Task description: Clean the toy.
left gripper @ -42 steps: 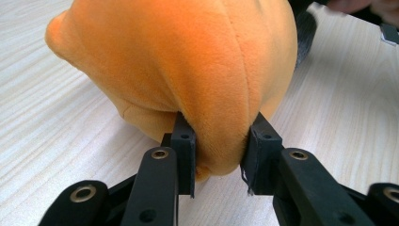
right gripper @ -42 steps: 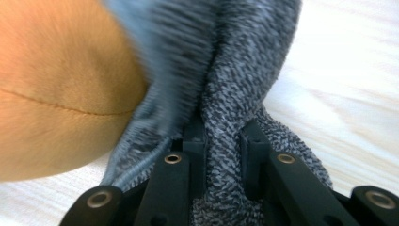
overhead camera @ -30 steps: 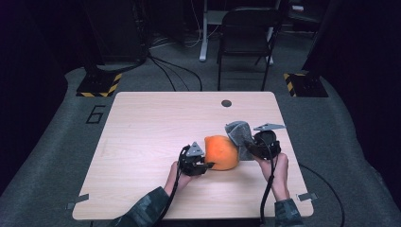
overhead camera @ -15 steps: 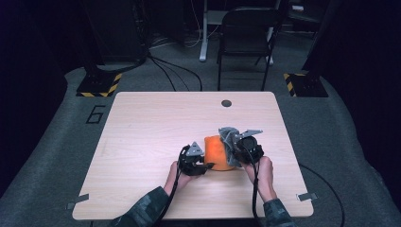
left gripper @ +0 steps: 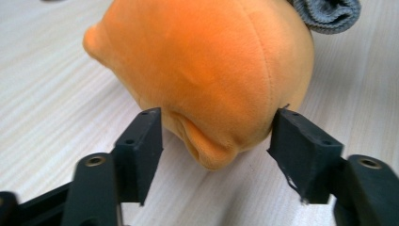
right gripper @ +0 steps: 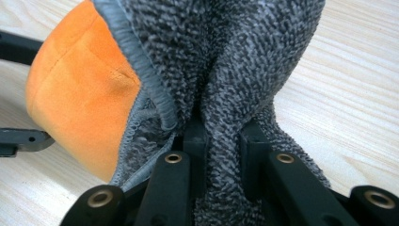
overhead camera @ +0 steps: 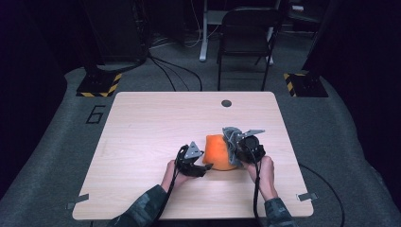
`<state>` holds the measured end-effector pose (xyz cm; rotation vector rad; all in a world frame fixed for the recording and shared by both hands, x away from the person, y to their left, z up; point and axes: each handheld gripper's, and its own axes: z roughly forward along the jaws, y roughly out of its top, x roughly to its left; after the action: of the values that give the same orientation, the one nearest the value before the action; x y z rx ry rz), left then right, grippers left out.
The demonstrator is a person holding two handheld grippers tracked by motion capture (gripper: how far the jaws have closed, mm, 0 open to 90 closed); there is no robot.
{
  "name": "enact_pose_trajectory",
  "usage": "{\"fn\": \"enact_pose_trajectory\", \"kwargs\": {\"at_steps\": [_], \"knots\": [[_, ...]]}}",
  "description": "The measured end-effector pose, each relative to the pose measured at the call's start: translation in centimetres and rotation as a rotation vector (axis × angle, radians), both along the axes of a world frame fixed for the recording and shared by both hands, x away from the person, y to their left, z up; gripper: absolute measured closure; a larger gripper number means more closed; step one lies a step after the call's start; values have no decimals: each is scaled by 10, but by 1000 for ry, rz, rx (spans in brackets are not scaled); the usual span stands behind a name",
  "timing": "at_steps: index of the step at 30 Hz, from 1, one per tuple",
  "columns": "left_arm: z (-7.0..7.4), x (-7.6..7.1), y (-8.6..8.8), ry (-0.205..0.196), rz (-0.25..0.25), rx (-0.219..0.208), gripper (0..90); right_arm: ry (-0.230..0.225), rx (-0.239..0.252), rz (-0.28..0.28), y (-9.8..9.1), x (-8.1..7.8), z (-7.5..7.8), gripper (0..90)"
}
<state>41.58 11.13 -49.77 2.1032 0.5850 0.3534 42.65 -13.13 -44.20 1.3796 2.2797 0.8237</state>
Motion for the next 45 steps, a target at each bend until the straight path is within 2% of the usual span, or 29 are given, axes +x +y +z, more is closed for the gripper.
{"fn": "enact_pose_trajectory", "kwargs": {"at_steps": [4,9,10,16,20,24,30,33,35,41,43,45], "knots": [[-4,-2,-3,-82,-26,43,265,2,1,-5,-1,1,0,775],[-11,0,-5,-103,-37,103,178,12,12,-8,-2,2,-1,775],[-12,0,-5,-127,-35,133,176,11,10,-7,-3,2,-1,775],[-17,-3,-13,-211,-56,185,155,19,20,-3,-4,5,-2,775],[-20,-4,-17,-251,-80,207,153,23,23,-8,-4,5,-2,775],[-23,-4,-20,-267,-72,199,157,21,21,-7,-4,6,-3,775],[-25,-3,-23,-322,-80,235,162,20,20,-5,-4,7,-3,776],[-26,-4,-24,-334,-82,240,167,25,23,-8,-4,7,-3,775],[-26,-4,-24,-343,-79,233,203,24,22,-8,-4,7,-3,775],[-26,-4,-24,-345,-62,209,443,26,29,-10,-5,7,-3,776],[-26,-4,-24,-334,-55,201,515,25,34,-6,-4,7,-3,776],[-26,-5,-26,-314,-24,198,585,24,41,-5,-4,6,-3,775]]}}
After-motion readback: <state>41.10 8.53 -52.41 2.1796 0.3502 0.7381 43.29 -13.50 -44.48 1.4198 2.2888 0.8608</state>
